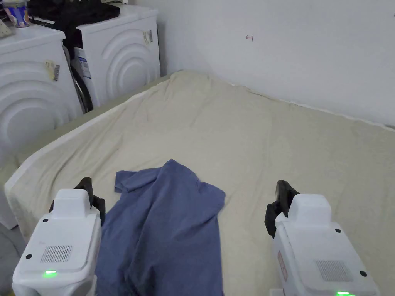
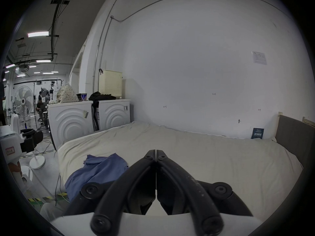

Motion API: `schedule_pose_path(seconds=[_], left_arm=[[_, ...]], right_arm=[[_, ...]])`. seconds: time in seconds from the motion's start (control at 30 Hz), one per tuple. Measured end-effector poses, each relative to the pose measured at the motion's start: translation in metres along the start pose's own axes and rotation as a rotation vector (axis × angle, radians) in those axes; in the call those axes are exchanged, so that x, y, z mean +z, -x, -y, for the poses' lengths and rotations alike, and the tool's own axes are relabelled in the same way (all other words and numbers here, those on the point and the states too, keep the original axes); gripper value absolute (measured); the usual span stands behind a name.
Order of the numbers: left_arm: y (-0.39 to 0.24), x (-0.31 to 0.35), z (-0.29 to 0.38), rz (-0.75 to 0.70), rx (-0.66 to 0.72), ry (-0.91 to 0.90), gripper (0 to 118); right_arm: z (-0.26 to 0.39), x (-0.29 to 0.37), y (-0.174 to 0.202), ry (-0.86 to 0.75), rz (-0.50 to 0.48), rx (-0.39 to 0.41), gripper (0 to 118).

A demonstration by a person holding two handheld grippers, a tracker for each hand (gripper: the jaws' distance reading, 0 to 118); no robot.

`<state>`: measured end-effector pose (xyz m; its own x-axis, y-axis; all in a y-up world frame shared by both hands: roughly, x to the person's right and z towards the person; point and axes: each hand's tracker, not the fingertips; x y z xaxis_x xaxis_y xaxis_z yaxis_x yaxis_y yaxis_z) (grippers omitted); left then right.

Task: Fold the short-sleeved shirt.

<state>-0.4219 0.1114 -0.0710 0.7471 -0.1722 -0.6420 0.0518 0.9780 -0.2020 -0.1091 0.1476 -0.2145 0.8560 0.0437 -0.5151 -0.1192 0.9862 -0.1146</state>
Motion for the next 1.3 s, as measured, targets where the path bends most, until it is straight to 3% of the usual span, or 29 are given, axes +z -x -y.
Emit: schedule_pose_path(seconds=[0.2, 0.23, 0.3, 0.37, 0.4, 0.47, 0.5, 0.57, 0.7, 0.73, 0.77, 0.87, 0.93, 0.97, 1.0, 1.13, 1.3], left_arm=[[-0.019, -0.039, 0.009, 0.18, 0.06, 0.229, 1], [-0.026, -0.047, 0.011, 0.204, 0.073, 0.28, 5], [-0.037, -0.067, 0.017, 0.244, 0.114, 0.382, 33], [-0.051, -0.084, 0.025, 0.275, 0.119, 0.441, 39], [-0.057, -0.095, 0.03, 0.294, 0.107, 0.497, 52], [-0.07, -0.112, 0.04, 0.303, 0.106, 0.587, 96], [-0.077, -0.116, 0.045, 0.312, 0.092, 0.64, 109], [-0.089, -0.13, 0.059, 0.314, 0.063, 0.718, 116], [-0.112, -0.152, 0.095, 0.305, 0.008, 0.849, 111], [-0.116, -0.154, 0.102, 0.315, 0.01, 0.868, 105], [-0.119, -0.153, 0.11, 0.329, 0.019, 0.894, 90], [-0.123, -0.143, 0.113, 0.308, 0.043, 0.845, 76], [-0.125, -0.137, 0.108, 0.365, 0.034, 0.848, 45], [-0.126, -0.134, 0.105, 0.366, 0.024, 0.838, 17], [-0.129, -0.133, 0.105, 0.36, -0.013, 0.823, 5], [-0.124, -0.125, 0.097, 0.381, -0.034, 0.807, 5], [-0.106, -0.097, 0.041, 0.488, 0.128, 0.669, 5]], right_arm=[[0.006, 0.005, -0.015, 0.019, 0.02, 0.021, 2], [0.008, 0.006, -0.019, 0.022, 0.033, 0.025, 2], [0.01, 0.007, -0.03, 0.035, 0.057, 0.028, 2], [0.013, 0.007, -0.04, 0.047, 0.087, 0.023, 2], [0.014, 0.008, -0.046, 0.054, 0.102, 0.018, 2], [0.017, 0.008, -0.056, 0.063, 0.125, 0.01, 2], [0.019, 0.009, -0.06, 0.067, 0.136, 0.007, 2], [0.022, 0.009, -0.068, 0.077, 0.154, 0.004, 2], [0.032, 0.012, -0.081, 0.104, 0.188, 0.001, 2], [0.034, 0.013, -0.084, 0.11, 0.193, -0.001, 2], [0.037, 0.014, -0.087, 0.117, 0.201, -0.002, 2], [0.042, 0.017, -0.095, 0.139, 0.221, -0.003, 2], [0.044, 0.02, -0.101, 0.144, 0.235, -0.011, 2], [0.045, 0.021, -0.103, 0.147, 0.239, -0.017, 2], [0.045, 0.022, -0.106, 0.149, 0.243, -0.022, 2], [0.043, 0.033, -0.113, 0.135, 0.261, -0.034, 2], [0.038, 0.047, -0.124, 0.112, 0.276, -0.049, 2]])
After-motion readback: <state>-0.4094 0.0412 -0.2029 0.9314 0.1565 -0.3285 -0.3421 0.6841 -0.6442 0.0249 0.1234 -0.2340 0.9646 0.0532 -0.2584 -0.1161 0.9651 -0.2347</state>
